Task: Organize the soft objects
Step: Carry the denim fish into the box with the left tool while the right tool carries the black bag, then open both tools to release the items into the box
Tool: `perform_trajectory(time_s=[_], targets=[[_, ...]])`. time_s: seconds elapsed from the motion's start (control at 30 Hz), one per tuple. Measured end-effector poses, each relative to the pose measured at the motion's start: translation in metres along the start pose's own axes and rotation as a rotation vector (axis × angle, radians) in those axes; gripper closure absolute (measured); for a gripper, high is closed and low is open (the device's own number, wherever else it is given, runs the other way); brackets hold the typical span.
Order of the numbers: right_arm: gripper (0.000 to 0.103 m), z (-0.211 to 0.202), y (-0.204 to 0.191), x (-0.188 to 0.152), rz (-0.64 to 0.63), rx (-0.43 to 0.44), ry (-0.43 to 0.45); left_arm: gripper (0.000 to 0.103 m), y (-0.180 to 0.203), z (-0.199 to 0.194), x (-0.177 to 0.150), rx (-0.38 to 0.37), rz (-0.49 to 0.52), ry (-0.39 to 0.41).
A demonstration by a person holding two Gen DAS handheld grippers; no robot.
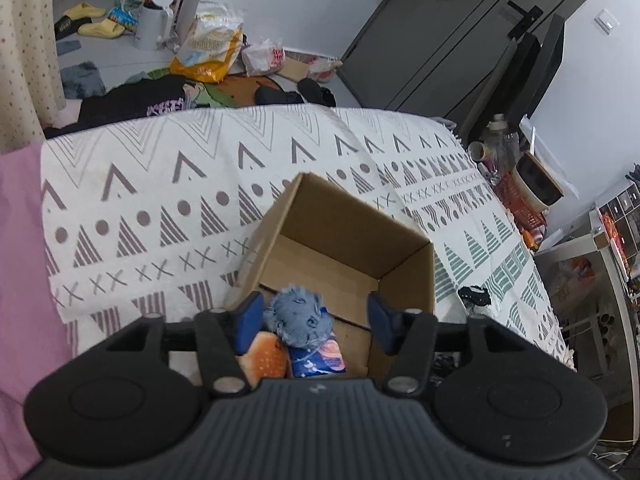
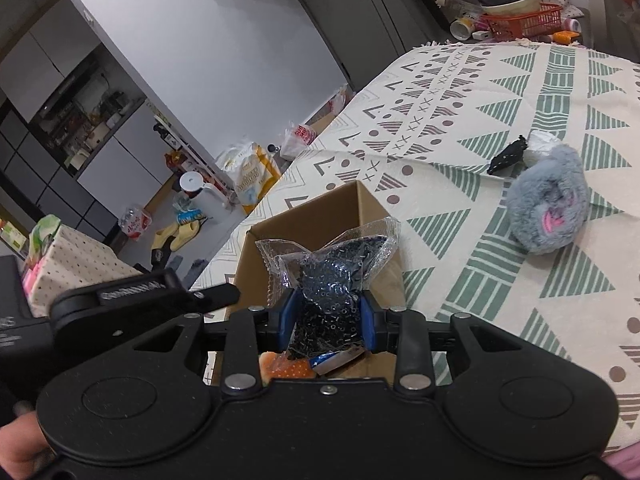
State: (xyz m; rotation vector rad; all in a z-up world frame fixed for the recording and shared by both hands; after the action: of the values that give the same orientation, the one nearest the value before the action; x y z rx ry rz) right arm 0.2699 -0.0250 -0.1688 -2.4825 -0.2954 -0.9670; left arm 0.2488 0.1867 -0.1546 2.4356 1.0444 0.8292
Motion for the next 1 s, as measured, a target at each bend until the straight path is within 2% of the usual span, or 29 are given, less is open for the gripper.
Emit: perform_trajectory(time_s=[0.13,0.23,0.27,0.33,0.6,0.9,1.0], targets=[[0.069,0.006,-0.005,0.003,0.003,-0.005,-0.006,0.04,-0.003,-0.011,0.006,-0.008,0.001,0.016],[0.062,0.008,-0.007,0.007,0.001,-0.024,-0.008,0.04,-0.006,-0.017,0.01,-0.009,-0.003,0.024],[0.055,0.007,-0.006,0.008,0.006,-0.033,-0.009,0.04,-0.007,-0.02,0.012,-0.008,-0.004,0.028],[0.048,0.003,-0.003,0.01,0.023,-0.027,0.001,0.04,-0.007,-0.023,0.014,-0.005,-0.007,0.035],[0.048,-0.017,0.018,0.013,0.051,-0.034,0.018,0.039,-0.001,-0.031,0.009,-0.011,0.001,0.044],[0.048,-0.038,0.037,0.006,0.036,-0.022,-0.007,0.039,0.02,-0.037,-0.012,-0.007,0.066,0.036],[0.042,-0.047,0.044,0.007,0.026,-0.01,-0.002,0.031,0.029,-0.043,-0.017,-0.002,0.088,0.057]])
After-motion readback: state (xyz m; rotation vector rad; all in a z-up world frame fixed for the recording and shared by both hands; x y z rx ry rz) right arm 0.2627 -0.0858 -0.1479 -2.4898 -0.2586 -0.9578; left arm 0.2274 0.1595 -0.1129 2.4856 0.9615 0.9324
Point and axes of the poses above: each gripper's, at about its wrist camera, not at the fingertips, and z roughly the way its jaws point, y to its right, x to its top, the point moved 5 cm from there along z, roughly the way its jaws point, and after that the axes turned 11 degrees about -z, right-handed, at the moved point
